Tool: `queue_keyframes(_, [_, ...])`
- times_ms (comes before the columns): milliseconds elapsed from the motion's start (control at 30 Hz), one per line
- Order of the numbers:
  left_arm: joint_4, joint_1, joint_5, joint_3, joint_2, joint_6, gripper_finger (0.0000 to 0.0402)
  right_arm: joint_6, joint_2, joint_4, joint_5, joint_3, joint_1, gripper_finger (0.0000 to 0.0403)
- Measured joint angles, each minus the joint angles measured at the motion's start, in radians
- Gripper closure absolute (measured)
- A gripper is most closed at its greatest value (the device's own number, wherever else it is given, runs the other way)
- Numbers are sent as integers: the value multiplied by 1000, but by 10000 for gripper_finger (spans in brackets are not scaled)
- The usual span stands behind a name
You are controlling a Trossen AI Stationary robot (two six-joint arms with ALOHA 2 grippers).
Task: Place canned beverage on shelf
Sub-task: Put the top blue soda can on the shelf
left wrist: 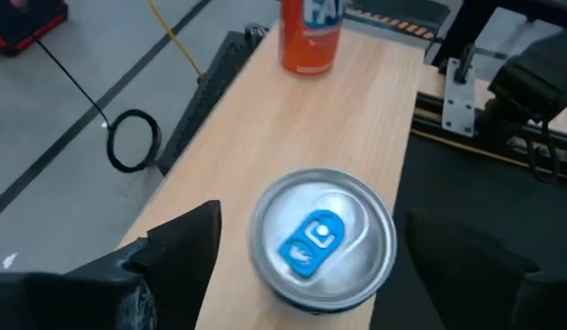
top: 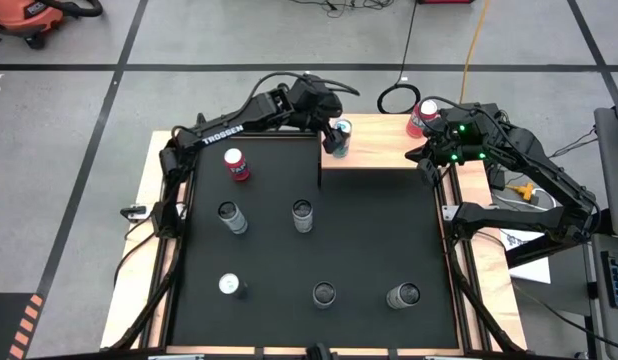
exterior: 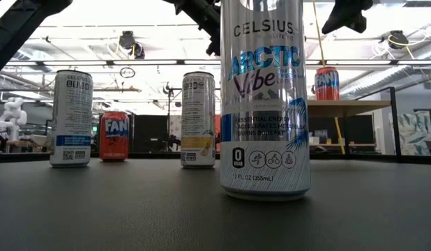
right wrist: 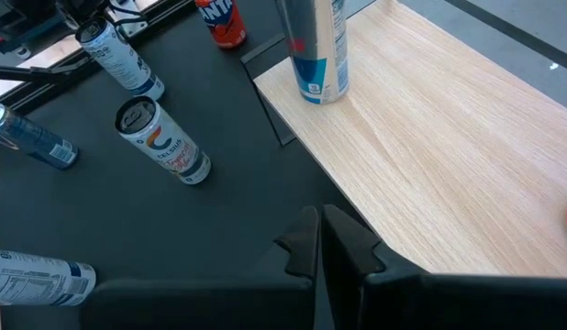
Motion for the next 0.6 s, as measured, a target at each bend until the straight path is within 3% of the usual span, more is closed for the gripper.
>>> queue_keyframes(600, [-251,15,-50,0,-75,54,61,0,0,-1,0,0,0,403])
